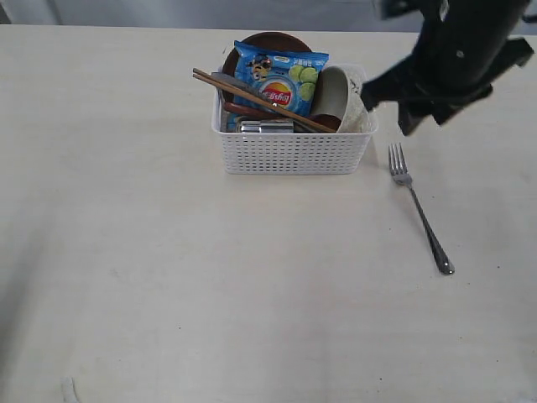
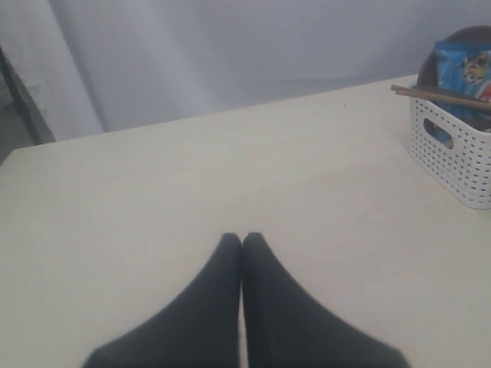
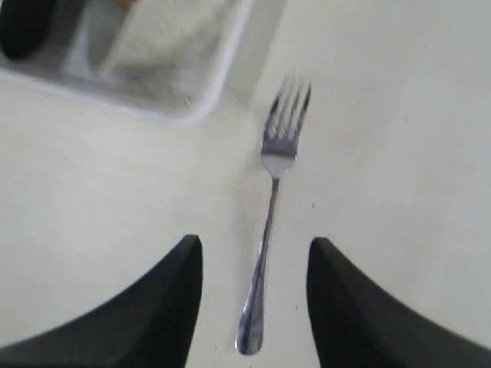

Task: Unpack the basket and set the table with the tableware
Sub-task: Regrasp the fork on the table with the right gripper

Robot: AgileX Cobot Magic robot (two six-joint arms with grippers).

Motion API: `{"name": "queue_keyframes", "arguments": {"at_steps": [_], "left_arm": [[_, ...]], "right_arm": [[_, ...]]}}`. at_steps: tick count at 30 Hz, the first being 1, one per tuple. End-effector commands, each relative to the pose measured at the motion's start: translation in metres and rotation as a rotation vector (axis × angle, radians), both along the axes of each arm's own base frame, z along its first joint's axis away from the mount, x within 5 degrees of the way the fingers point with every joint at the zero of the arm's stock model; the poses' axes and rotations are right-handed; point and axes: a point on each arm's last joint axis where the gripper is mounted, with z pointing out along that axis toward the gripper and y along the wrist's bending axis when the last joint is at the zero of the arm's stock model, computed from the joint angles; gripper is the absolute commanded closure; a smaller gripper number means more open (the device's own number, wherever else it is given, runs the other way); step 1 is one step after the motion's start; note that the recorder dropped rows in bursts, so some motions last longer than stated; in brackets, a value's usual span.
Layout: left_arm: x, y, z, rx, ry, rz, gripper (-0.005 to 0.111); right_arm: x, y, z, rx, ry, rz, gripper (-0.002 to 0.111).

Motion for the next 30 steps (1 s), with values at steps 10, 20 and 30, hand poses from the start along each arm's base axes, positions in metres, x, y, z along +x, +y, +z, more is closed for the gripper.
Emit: {"name": "queue_keyframes", "arguments": {"at_steps": [10,20,30], "left_arm": [[0.000,0.000,0.001,-0.001,-0.013,0.005,0.107],[0.000,0.000,0.001,-0.001,-0.013,0.005,0.107],[0.000,0.000,0.001,-0.001,-0.013,0.005,0.107]], "right_arm": [[-0.008,-0.017,-0.104,0.078,0.116,-0.095,0.066],[0.004,-0.040,-0.131,0.067,0.143,-0.143,0.068],[-0.001,-0.041,-0.128,0.051,0.191,-0.093,0.109]]}}
